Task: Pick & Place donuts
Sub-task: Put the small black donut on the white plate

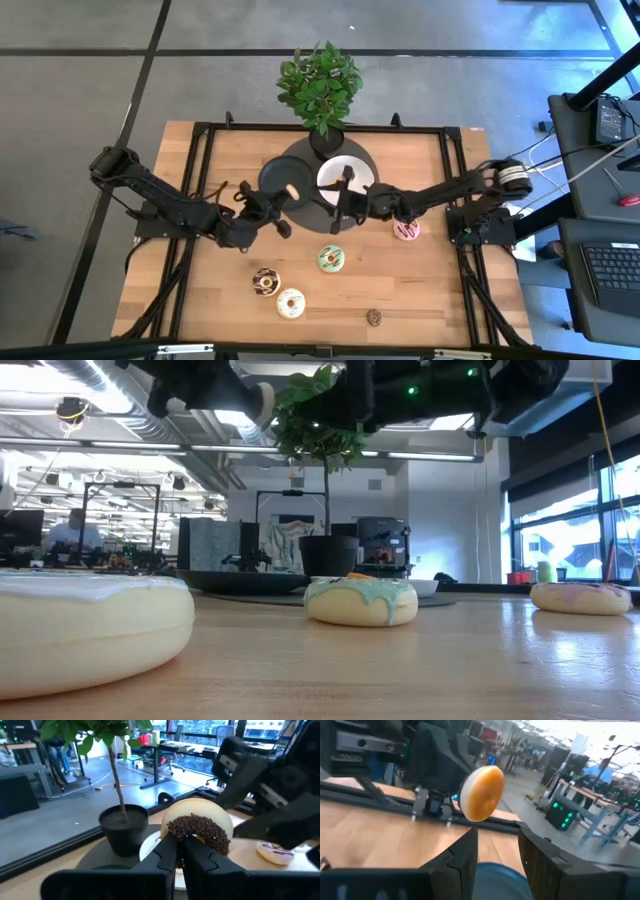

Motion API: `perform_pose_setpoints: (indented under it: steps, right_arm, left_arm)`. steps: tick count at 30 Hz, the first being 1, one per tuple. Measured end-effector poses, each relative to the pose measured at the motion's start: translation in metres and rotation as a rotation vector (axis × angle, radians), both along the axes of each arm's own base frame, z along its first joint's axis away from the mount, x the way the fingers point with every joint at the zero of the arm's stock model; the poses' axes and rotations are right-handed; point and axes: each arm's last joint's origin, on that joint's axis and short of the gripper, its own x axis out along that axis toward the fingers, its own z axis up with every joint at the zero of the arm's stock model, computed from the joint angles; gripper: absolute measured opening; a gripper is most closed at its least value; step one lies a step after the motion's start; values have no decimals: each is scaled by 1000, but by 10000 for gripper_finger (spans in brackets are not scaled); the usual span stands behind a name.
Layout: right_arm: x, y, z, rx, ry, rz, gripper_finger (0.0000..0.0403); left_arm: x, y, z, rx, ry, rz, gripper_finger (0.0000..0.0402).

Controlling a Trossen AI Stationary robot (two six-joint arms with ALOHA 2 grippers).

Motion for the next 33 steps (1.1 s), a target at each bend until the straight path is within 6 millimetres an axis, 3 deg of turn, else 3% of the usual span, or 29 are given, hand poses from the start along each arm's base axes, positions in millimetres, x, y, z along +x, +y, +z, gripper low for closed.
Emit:
perform_pose_setpoints:
  steps: [15,33]
  right_arm:
    - [24,5,-3,34,-68,60,142]
    - [25,6,2,43,-97,61,142]
  left_arm:
    - [1,0,5,13,-32,24,13]
    - [3,-1,8,2,-50,-9,15]
